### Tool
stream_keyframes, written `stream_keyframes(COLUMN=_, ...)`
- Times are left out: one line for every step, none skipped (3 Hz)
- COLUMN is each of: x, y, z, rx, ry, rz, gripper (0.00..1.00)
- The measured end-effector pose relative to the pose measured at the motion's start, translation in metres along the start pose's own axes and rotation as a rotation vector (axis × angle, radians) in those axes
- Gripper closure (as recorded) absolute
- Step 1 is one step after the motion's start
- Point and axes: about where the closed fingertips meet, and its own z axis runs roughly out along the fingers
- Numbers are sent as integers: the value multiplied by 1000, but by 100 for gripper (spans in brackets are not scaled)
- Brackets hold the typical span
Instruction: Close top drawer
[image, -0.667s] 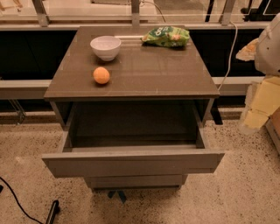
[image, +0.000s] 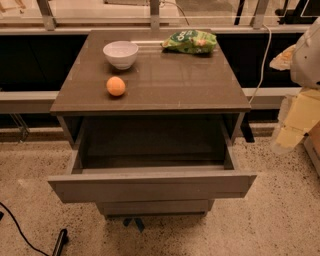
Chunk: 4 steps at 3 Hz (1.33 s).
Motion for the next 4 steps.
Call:
stream_keyframes(x=-15, y=25, z=9, rx=8, ry=-81, rz=15, gripper=0)
stream_keyframes(x=-34, y=68, z=59, rx=-47, ry=-230, rz=45, gripper=0)
stream_keyframes(x=-59, y=96, z=119, rx=-107, ry=-387, rz=62, gripper=0)
stream_keyframes(x=-73, y=86, z=125, rx=-62, ry=-439, rz=74, gripper=0)
